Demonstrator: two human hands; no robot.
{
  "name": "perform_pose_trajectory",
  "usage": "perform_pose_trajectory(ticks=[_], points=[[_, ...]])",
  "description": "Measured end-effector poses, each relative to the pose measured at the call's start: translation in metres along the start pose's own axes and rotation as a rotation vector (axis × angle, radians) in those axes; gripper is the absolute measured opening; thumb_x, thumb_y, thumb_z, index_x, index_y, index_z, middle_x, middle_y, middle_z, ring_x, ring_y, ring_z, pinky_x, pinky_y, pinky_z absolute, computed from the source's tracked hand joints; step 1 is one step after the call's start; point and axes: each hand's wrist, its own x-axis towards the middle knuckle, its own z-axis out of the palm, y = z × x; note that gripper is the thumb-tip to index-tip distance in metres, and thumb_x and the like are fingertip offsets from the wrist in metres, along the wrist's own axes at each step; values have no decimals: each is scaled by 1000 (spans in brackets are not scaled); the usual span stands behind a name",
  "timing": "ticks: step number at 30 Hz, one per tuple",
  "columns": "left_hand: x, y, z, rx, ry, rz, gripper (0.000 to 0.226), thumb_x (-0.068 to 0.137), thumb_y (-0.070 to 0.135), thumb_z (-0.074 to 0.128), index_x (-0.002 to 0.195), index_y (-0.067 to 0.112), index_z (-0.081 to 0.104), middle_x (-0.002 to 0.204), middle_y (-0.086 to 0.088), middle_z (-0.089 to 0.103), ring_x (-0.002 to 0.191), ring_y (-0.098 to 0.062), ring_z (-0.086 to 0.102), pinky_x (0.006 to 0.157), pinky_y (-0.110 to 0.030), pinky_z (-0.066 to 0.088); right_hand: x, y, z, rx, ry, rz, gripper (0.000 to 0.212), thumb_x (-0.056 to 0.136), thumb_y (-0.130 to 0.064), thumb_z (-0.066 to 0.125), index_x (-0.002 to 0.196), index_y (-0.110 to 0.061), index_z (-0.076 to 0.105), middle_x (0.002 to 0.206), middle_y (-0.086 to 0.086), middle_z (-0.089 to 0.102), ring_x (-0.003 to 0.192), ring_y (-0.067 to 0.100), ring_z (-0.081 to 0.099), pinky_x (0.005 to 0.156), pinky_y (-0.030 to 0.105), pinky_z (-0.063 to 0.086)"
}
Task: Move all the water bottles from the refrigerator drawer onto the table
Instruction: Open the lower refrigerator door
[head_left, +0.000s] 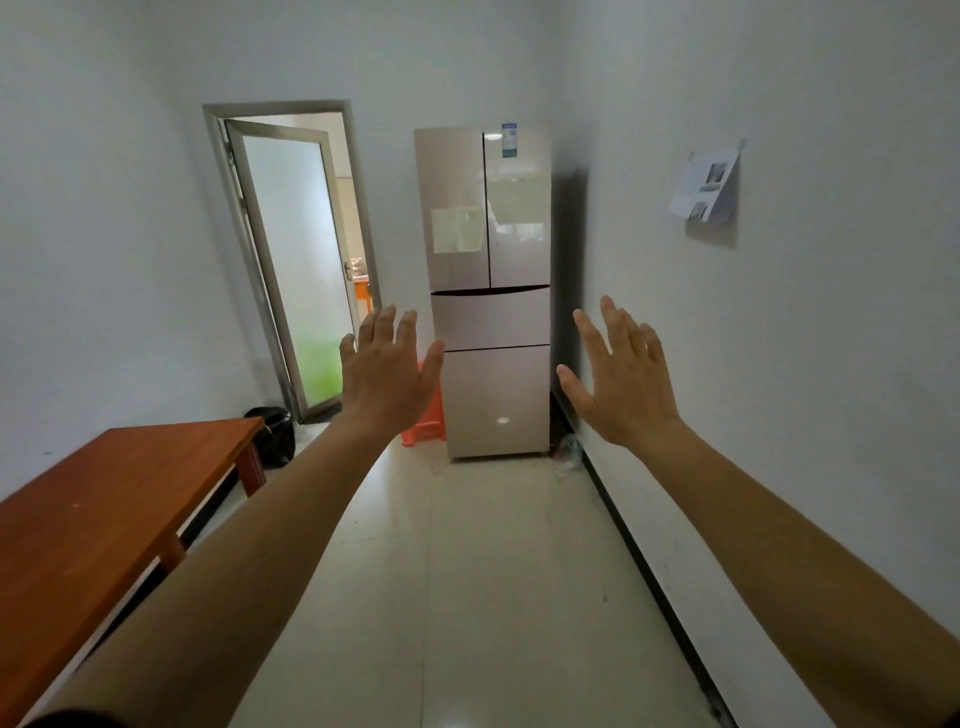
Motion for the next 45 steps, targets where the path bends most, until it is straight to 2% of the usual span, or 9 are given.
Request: perform_pose_trajectory(ticks=[7, 15, 23, 33, 38, 45], points=[[90, -7, 96, 52, -51, 10, 63, 100, 55, 29, 150, 17, 35, 158, -13, 31, 148, -31, 24, 115, -55, 24, 103, 55, 105, 98, -93, 173, 75, 98, -56, 38, 157, -16, 18, 164, 17, 14, 149, 33, 20, 120, 51, 18], [202, -87, 225, 74, -63, -42, 66, 100, 56, 26, 150, 15, 35, 158, -15, 30, 147, -33, 25, 115, -57, 25, 222, 18, 270, 124, -142, 16, 76, 94, -59, 41, 156, -20, 19, 163, 16, 17, 148, 33, 22, 119, 52, 22], [342, -157, 352, 48, -152, -39, 68, 99, 58, 24, 154, 17, 27, 163, -12, 20, 151, -30, 13, 118, -56, 15, 352, -5, 410, 77, -231, -70, 76, 96, -60, 34, 159, -22, 13, 165, 15, 10, 151, 31, 14, 121, 52, 14], [503, -165, 550, 30, -254, 16, 67, 100, 59, 21, 155, 20, 21, 164, -8, 15, 152, -27, 10, 120, -51, 10, 497, 81, 586, 7, -225, 3, 78, 95, -62, 32, 158, -19, 17, 162, 19, 18, 149, 33, 22, 119, 51, 19], [598, -164, 656, 35, -331, -68, 67, 101, 58, 21, 155, 19, 21, 164, -8, 15, 152, -27, 10, 120, -52, 12, 577, 132, 696, 34, -281, 68, 77, 97, -60, 34, 159, -19, 13, 164, 19, 13, 150, 32, 18, 120, 49, 17], [718, -183, 745, -8, -372, -145, 68, 101, 58, 24, 155, 17, 21, 164, -9, 15, 152, -26, 11, 120, -52, 17, 713, 170, 805, 107, -333, 127, 77, 98, -58, 38, 159, -19, 10, 164, 17, 11, 151, 31, 14, 122, 49, 18]])
